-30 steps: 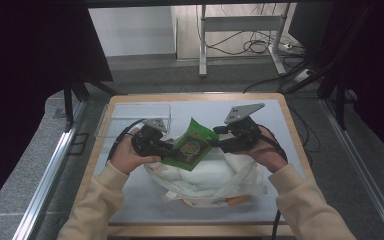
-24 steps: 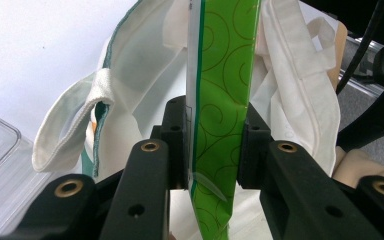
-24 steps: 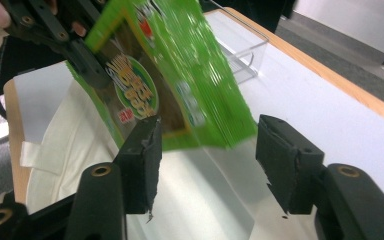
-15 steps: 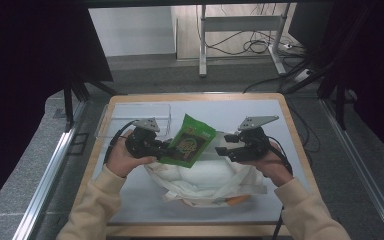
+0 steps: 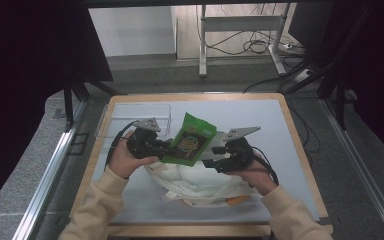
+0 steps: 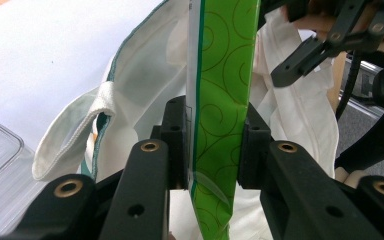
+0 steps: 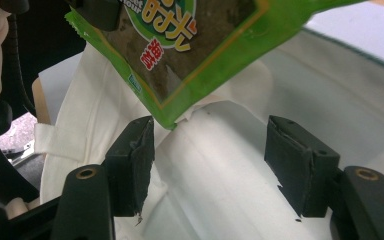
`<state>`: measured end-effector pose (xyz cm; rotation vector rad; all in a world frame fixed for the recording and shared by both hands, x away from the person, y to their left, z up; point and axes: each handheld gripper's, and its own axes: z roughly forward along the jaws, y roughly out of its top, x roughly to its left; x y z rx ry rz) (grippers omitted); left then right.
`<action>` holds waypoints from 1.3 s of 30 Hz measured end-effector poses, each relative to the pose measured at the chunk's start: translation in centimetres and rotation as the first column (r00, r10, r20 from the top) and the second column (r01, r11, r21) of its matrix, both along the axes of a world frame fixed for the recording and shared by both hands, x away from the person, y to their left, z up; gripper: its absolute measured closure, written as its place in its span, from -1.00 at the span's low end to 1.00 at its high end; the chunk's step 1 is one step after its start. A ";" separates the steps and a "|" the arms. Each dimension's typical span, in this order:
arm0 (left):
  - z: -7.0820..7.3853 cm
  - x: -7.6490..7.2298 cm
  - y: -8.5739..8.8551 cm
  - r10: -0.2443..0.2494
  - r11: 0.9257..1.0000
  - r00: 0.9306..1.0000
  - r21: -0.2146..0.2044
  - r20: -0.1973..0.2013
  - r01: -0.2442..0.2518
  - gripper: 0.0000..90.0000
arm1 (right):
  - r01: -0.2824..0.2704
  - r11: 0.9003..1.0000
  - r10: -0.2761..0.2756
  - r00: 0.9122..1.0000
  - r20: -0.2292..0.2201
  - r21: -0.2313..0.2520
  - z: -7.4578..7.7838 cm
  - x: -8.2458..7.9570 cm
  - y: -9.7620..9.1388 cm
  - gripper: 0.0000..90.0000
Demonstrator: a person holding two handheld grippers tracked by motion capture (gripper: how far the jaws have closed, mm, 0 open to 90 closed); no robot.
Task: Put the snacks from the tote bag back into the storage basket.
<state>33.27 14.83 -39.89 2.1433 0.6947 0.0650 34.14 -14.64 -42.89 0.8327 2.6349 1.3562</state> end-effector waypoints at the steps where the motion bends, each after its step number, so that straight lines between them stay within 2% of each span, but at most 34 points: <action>1: 0.0 0.0 0.0 -0.002 1.000 1.000 0.000 0.000 0.002 0.60 | -0.001 1.000 0.001 1.000 -0.006 0.005 -0.2 0.1 0.2 -0.20; 5: -0.1 0.0 -0.3 -0.003 1.000 1.000 -0.020 -0.007 0.003 0.59 | -0.009 1.000 0.010 1.000 -0.022 0.016 -0.7 0.3 1.1 -0.21; 11: 0.1 0.0 -0.4 -0.027 0.998 1.000 -0.050 -0.001 0.027 0.59 | -0.038 0.997 0.041 0.999 -0.032 0.069 -1.2 0.7 2.6 -0.19; 19: 0.2 -0.1 -0.2 -0.037 0.996 0.999 -0.077 0.004 0.038 0.59 | -0.093 0.980 0.099 0.995 -0.021 0.178 -1.2 1.1 2.6 0.06; 23: 0.0 0.0 -0.1 -0.037 0.997 0.999 -0.071 0.004 0.037 0.57 | -0.096 0.978 0.102 0.994 -0.027 0.185 -1.1 1.3 2.2 0.23; 28: -0.6 0.2 -0.4 -0.035 0.998 0.999 -0.042 0.002 0.035 0.47 | -0.113 0.978 0.120 0.992 -0.032 0.175 -1.0 1.5 1.6 0.44; 33: -1.0 0.4 -0.5 -0.030 0.999 1.000 -0.026 0.004 0.030 0.36 | -0.145 0.974 0.153 0.988 -0.034 0.172 -0.8 1.6 1.3 0.57; 35: -1.2 0.5 -0.5 -0.031 0.999 1.000 -0.035 0.005 0.031 0.30 | -0.159 0.971 0.168 0.985 -0.035 0.176 -0.7 1.6 1.3 0.61; 39: -1.3 0.7 -0.3 -0.011 1.000 1.000 -0.023 0.018 0.012 0.10 | -0.161 0.975 0.166 0.986 -0.022 0.156 -0.5 1.6 1.2 0.62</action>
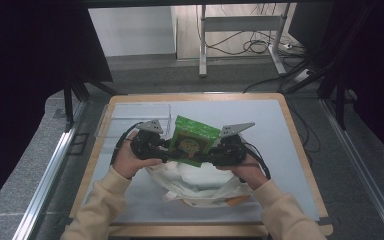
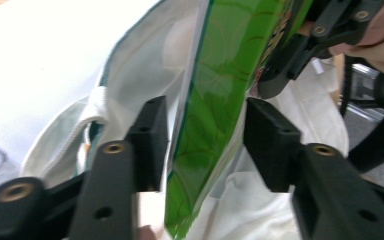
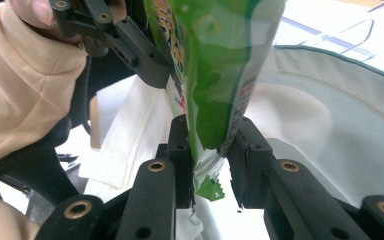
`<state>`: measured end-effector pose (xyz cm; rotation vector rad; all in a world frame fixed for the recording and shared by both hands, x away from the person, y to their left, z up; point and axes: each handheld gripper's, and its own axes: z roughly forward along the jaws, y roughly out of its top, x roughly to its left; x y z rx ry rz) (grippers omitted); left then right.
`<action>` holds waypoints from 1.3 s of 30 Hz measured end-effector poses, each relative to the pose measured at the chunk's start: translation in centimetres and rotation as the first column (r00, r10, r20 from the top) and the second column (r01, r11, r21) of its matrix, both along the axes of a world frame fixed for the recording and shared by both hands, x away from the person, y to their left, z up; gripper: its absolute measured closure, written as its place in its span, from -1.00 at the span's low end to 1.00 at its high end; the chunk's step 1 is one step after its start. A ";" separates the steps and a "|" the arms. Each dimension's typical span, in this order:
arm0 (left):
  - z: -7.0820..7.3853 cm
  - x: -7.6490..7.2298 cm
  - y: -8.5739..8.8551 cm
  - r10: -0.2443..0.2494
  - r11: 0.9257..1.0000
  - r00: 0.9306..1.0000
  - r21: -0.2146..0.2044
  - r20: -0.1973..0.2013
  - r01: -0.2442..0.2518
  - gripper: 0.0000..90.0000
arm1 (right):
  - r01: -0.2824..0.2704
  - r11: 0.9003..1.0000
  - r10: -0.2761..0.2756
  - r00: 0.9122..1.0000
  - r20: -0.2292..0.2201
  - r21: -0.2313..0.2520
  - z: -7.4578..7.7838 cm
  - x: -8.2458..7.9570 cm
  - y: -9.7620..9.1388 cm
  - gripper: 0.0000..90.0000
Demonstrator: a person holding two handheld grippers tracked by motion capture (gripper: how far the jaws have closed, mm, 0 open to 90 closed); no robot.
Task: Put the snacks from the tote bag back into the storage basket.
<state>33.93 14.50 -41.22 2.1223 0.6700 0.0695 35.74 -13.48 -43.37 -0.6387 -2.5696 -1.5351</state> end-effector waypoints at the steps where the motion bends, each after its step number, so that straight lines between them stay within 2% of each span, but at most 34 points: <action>1: 0.0 0.0 0.1 0.005 1.000 1.000 0.002 0.003 -0.005 0.05 | 0.000 1.000 0.000 1.000 0.002 -0.004 0.0 0.0 -0.1 0.62; 9: 0.2 -0.1 0.6 0.012 1.000 1.000 0.003 0.008 -0.012 -0.12 | 0.008 0.998 -0.006 0.999 0.035 -0.064 0.5 -0.1 -0.7 0.62; 27: 0.5 -0.2 1.5 0.017 1.000 1.000 0.002 0.014 -0.017 -0.20 | 0.017 0.982 -0.001 0.996 0.085 -0.188 0.5 -0.2 -1.2 0.62; 32: 0.8 -0.2 1.7 0.017 1.000 1.000 0.013 0.022 -0.017 -0.22 | 0.020 0.973 0.004 0.995 0.102 -0.232 0.7 -0.1 -1.1 0.62; 39: 1.3 -0.4 1.9 0.014 1.000 0.999 0.018 0.038 -0.014 -0.24 | 0.014 0.951 0.023 0.993 0.114 -0.309 0.8 0.2 -0.8 0.62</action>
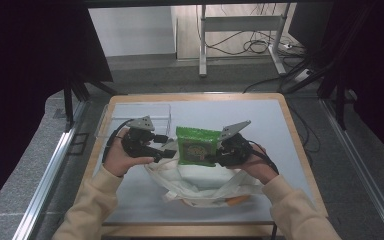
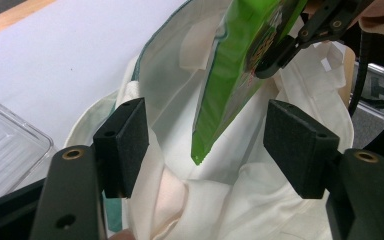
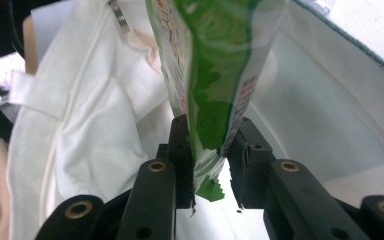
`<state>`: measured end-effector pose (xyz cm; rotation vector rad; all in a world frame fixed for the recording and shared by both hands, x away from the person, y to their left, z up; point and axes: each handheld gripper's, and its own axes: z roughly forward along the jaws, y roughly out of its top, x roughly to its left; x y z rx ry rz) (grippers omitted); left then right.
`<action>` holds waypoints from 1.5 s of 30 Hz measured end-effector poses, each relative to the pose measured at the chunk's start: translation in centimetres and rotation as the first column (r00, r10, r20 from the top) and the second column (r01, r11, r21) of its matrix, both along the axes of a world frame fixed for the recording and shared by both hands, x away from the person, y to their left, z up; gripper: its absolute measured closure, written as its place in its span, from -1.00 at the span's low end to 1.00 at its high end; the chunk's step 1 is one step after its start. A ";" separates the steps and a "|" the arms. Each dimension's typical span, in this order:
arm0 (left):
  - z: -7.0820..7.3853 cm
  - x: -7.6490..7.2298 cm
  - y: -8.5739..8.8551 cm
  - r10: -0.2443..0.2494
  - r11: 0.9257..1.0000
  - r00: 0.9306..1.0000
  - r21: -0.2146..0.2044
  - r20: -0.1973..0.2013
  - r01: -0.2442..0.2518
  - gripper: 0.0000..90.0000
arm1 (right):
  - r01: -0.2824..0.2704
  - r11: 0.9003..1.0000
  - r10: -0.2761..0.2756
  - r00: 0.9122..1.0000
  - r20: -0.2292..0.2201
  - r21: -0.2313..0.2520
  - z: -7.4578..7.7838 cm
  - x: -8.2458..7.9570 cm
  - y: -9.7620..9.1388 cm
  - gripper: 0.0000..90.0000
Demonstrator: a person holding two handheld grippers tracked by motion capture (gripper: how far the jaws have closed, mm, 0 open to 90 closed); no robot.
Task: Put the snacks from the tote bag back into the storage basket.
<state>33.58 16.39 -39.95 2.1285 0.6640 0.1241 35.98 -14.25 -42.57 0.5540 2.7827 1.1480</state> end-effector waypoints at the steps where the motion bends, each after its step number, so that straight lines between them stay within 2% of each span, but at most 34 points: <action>1: 0.1 0.0 0.0 0.001 1.000 1.000 -0.003 0.001 -0.001 -0.24 | -0.003 1.000 0.003 1.000 0.000 -0.014 0.0 0.1 0.1 0.62; 9: 1.1 0.1 -0.6 -0.037 0.999 0.999 0.030 0.022 0.036 -0.25 | -0.041 0.991 0.040 0.999 -0.010 -0.127 0.0 0.4 0.9 0.62; 14: 2.1 0.3 -1.6 -0.077 0.996 0.997 0.046 0.027 0.076 -0.25 | -0.095 0.977 0.097 0.995 -0.004 -0.191 0.5 0.6 1.7 0.62; 19: 2.4 1.0 -3.0 -0.148 0.984 0.989 0.105 0.000 0.147 -0.23 | -0.136 0.961 0.140 0.990 0.002 -0.242 0.7 0.3 2.4 0.62; 21: 2.0 1.2 -3.5 -0.179 0.974 0.984 0.139 -0.018 0.180 -0.16 | -0.145 0.957 0.152 0.988 0.008 -0.251 0.8 0.1 2.6 0.62; 23: 1.5 1.2 -4.0 -0.194 0.968 0.981 0.159 -0.029 0.196 -0.03 | -0.150 0.956 0.160 0.987 0.017 -0.253 0.8 0.0 2.8 0.62; 24: 1.4 1.2 -4.1 -0.197 0.966 0.980 0.163 -0.032 0.200 0.14 | -0.156 0.955 0.166 0.986 0.017 -0.251 0.8 0.0 2.8 0.62; 27: 1.3 1.2 -4.2 -0.207 0.963 0.977 0.167 -0.041 0.211 0.46 | -0.151 0.956 0.163 0.986 0.025 -0.252 0.7 0.0 2.8 0.62; 34: 1.4 1.1 -4.0 -0.222 0.958 0.975 0.182 -0.024 0.223 0.60 | -0.152 0.960 0.162 0.987 0.024 -0.235 0.8 0.1 2.8 0.59; 39: 1.5 1.1 -3.7 -0.226 0.959 0.974 0.167 -0.029 0.227 0.65 | -0.156 0.965 0.165 0.986 0.022 -0.211 0.9 -0.1 2.7 0.50; 41: 1.5 1.1 -3.5 -0.229 0.960 0.973 0.161 -0.030 0.231 0.67 | -0.144 0.971 0.151 0.988 0.024 -0.189 1.0 -0.2 2.6 0.43; 45: 1.6 1.1 -3.2 -0.223 0.961 0.974 0.159 -0.031 0.225 0.67 | -0.099 0.989 0.101 0.995 0.013 -0.110 1.8 -0.4 2.0 0.19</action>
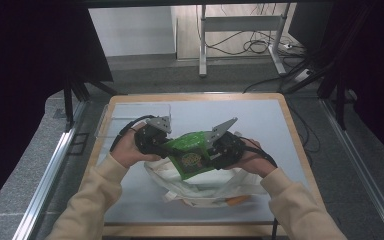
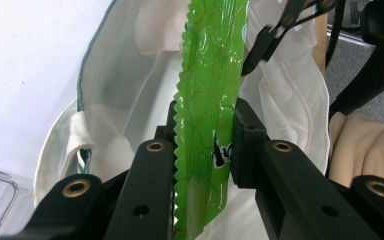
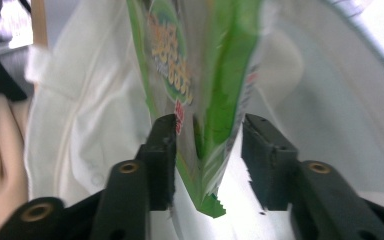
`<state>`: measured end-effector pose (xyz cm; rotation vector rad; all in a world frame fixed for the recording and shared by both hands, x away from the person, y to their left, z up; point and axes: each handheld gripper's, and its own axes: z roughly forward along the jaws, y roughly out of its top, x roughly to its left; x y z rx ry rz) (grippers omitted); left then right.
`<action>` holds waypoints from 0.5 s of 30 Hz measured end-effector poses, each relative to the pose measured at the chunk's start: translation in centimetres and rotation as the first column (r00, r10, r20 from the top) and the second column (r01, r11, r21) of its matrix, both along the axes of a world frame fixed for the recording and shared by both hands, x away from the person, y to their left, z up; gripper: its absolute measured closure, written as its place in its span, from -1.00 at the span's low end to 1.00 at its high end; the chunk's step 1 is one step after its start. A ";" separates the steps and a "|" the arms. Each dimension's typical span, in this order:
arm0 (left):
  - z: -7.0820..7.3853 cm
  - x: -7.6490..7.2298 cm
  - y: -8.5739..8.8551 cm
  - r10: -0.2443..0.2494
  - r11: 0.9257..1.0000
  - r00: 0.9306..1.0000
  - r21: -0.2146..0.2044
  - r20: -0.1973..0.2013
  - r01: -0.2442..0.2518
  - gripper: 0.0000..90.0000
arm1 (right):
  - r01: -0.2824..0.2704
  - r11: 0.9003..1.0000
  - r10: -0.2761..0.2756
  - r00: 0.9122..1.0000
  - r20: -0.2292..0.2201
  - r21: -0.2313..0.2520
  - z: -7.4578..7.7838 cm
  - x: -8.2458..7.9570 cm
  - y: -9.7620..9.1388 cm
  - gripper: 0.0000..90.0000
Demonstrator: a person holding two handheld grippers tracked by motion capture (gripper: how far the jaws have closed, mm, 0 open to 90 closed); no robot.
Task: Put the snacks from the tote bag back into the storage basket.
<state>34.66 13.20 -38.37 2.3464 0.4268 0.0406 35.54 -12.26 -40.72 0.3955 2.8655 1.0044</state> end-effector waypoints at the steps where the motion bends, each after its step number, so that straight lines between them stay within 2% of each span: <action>1: 0.0 0.0 0.1 0.002 1.000 1.000 0.000 0.003 -0.002 0.67 | 0.004 1.000 -0.004 1.000 0.000 0.018 0.2 0.0 -0.2 0.14; 7: 0.4 -0.1 0.7 0.010 1.000 1.000 -0.003 0.009 -0.010 0.68 | 0.076 0.994 -0.077 0.997 0.010 0.081 1.0 -0.5 -1.7 -0.05; 11: 0.6 -0.2 1.3 0.022 1.000 1.000 -0.020 0.011 -0.022 0.68 | 0.156 0.982 -0.155 0.988 -0.015 0.110 1.0 -0.8 -2.8 -0.10; 15: 0.9 -0.2 1.7 0.034 0.999 0.999 -0.037 0.015 -0.033 0.68 | 0.183 0.973 -0.182 0.983 -0.020 0.139 1.0 -1.3 -3.6 -0.12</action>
